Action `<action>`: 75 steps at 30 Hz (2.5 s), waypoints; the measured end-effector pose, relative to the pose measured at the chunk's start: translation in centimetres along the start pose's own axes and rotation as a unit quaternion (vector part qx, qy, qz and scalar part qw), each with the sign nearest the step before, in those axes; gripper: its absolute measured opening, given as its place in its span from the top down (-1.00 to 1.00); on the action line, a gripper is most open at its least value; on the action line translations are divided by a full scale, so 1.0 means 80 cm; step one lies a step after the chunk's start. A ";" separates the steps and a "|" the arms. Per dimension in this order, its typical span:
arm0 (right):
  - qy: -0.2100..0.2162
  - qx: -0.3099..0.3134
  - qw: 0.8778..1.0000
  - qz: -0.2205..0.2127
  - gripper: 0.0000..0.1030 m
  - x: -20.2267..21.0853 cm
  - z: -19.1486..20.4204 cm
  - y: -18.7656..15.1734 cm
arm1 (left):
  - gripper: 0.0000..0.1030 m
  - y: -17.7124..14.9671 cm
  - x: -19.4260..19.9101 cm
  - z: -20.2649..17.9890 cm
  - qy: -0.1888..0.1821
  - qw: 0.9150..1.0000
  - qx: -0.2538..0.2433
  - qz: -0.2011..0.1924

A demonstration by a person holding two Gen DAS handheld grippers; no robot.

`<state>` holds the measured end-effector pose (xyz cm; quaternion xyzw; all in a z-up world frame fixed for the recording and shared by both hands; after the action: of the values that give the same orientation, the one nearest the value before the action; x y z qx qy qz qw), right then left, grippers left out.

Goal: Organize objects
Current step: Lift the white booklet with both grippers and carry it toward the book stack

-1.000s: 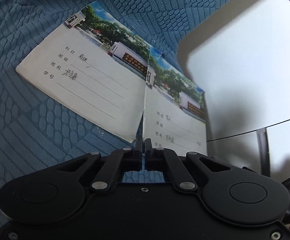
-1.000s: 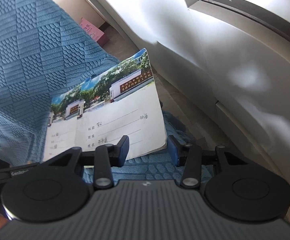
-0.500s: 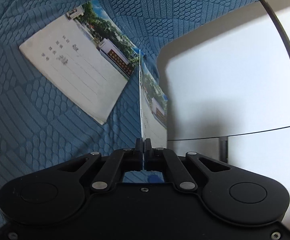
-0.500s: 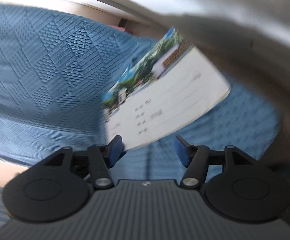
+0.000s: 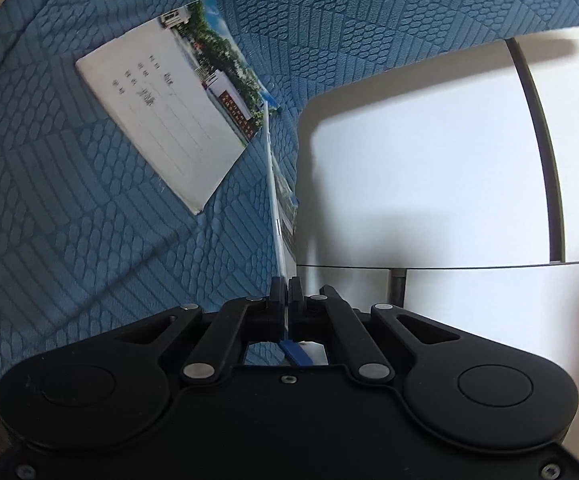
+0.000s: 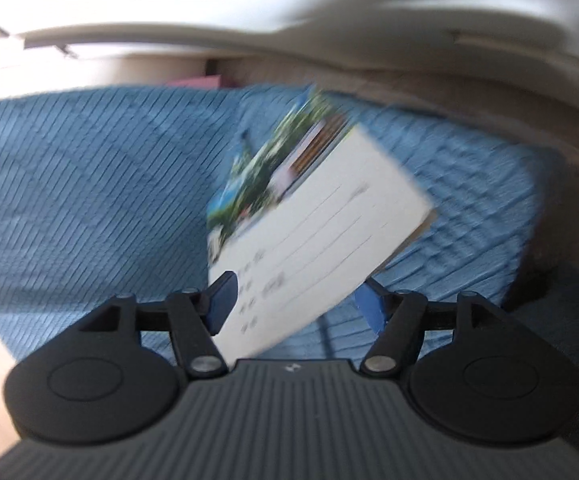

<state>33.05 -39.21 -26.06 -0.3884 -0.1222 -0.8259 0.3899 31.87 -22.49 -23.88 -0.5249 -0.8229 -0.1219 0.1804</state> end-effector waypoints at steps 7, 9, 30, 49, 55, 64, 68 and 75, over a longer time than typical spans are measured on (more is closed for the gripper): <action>-0.017 0.015 0.999 -0.029 0.85 0.011 -0.011 0.000 | 0.97 -0.007 0.014 0.036 0.006 0.999 0.039 -0.004; -0.008 0.026 0.999 -0.034 0.91 0.016 -0.006 -0.005 | 0.98 -0.008 0.014 0.052 0.006 0.999 0.052 -0.003; -0.002 0.045 0.999 -0.029 0.91 0.027 -0.003 -0.050 | 0.60 -0.031 -0.003 0.107 -0.047 0.985 0.168 0.007; -0.052 0.226 0.961 -0.153 0.91 0.088 0.043 -0.084 | 0.93 -0.037 0.072 0.015 0.013 0.999 -0.015 -0.025; -0.038 0.228 0.961 -0.152 0.90 0.102 0.058 -0.112 | 0.92 -0.037 0.121 -0.012 0.011 0.998 -0.043 -0.038; -0.049 0.254 0.954 -0.149 0.90 0.116 0.079 -0.156 | 0.89 -0.044 0.168 -0.026 0.034 0.997 -0.062 -0.028; -0.050 0.269 0.952 -0.140 0.90 0.117 0.083 -0.177 | 0.88 -0.049 0.189 -0.022 0.039 0.996 -0.075 -0.027; -0.050 0.279 0.951 -0.124 0.89 0.103 0.092 -0.218 | 0.87 -0.042 0.245 -0.012 0.030 0.995 -0.080 -0.049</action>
<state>20.96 -28.42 -13.27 -0.2865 -0.4143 -0.7803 0.3708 21.45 -8.20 -14.72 -0.4927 -0.8296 -0.2112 0.1564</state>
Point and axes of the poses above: each gripper's, at about its wrist camera, not at the fingertips, and x roughly against the way its jaws point, z to its left, y to its top, the point moved 10 cm from there along -x, roughly the way its jaws point, and after that the axes turned 12 degrees about -y, right-handed, at the moved point
